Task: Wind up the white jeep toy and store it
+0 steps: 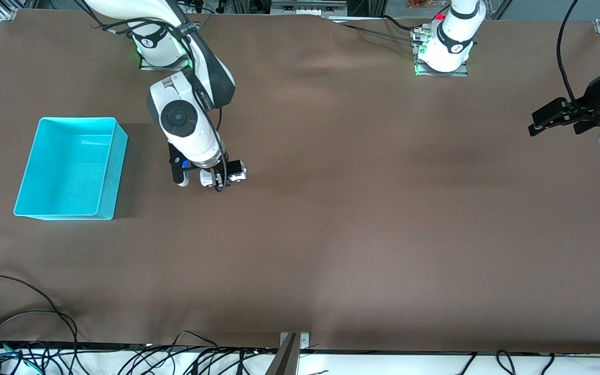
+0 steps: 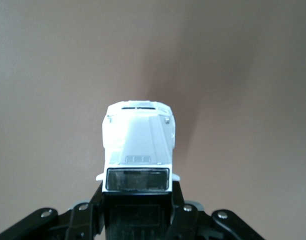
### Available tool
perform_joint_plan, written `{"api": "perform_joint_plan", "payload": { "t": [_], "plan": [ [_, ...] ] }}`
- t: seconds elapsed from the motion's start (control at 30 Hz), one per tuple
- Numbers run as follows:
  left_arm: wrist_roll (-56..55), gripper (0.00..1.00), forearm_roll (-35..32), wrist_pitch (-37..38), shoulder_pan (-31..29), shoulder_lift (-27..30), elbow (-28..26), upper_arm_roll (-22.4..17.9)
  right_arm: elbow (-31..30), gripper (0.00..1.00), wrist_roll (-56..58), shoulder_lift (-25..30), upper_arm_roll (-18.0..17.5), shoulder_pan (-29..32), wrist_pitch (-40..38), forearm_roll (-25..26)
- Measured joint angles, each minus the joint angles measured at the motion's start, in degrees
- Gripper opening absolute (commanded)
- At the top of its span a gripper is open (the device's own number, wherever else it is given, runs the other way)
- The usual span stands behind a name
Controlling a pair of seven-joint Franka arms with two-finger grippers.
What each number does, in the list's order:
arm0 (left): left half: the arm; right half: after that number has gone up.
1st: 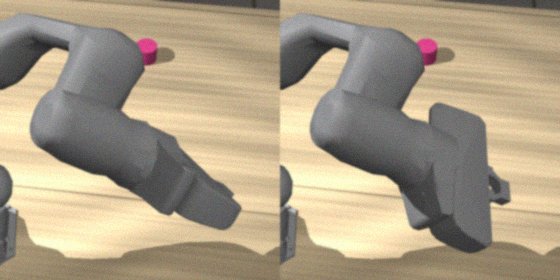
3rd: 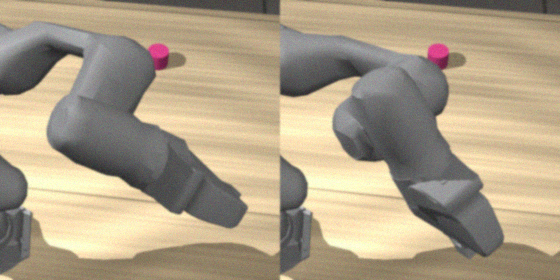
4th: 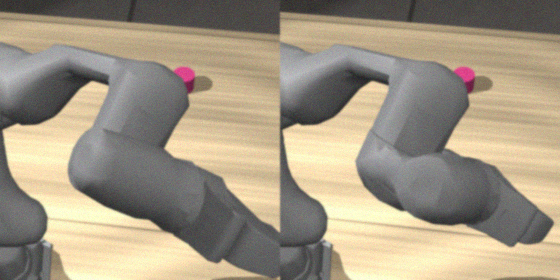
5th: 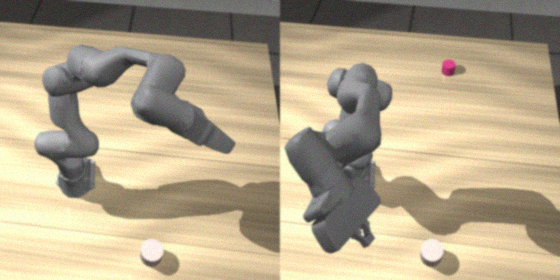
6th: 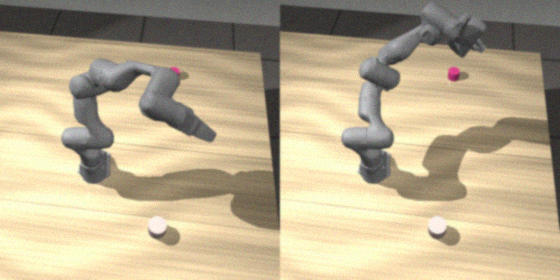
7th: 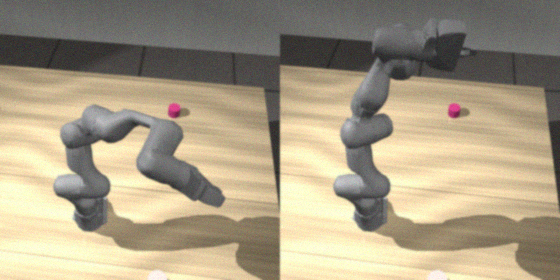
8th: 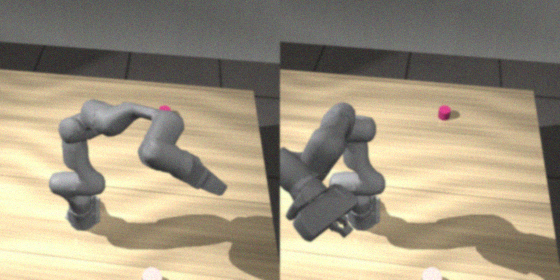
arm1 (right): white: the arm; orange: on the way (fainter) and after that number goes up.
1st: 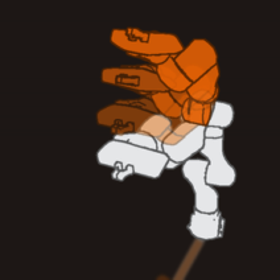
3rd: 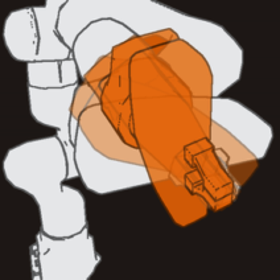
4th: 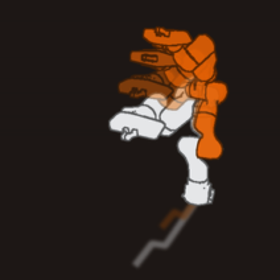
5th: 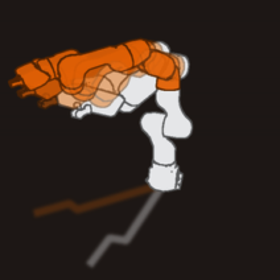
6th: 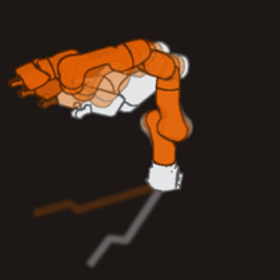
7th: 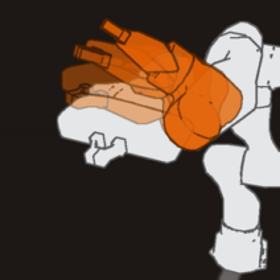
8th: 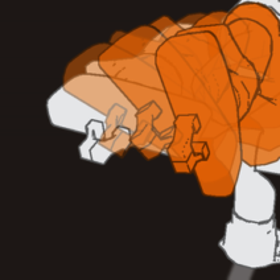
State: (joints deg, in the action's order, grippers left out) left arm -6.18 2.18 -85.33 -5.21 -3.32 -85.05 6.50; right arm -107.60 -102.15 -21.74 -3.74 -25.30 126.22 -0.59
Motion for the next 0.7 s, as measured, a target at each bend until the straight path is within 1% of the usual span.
{"api": "perform_joint_plan", "payload": {
  "t": [0.23, 0.37, 0.53, 0.7],
  "plan": [
    [0.0, 1.0, 0.0, 0.0, 0.0, -0.03, 0.0, 0.0, -0.85, 0.0, 10.31, 0.22, 0.0, 2.48, -2.9, 0.0],
    [0.0, 1.0, 0.0, 0.0, 0.0, -0.04, 0.0, 0.0, -1.91, 0.0, 17.24, 0.98, 0.03, 5.22, -3.76, 0.0],
    [0.0, 1.0, 0.0, 0.0, 0.0, -0.04, 0.0, 0.0, -3.03, 0.0, 26.25, 3.2, 0.11, 9.68, -6.9, -0.26],
    [0.0, 1.0, 0.0, 0.0, 0.0, -0.05, 0.0, 0.0, -3.85, 0.0, 33.38, 6.01, 0.63, 12.69, -10.18, -1.05]
  ]
}}
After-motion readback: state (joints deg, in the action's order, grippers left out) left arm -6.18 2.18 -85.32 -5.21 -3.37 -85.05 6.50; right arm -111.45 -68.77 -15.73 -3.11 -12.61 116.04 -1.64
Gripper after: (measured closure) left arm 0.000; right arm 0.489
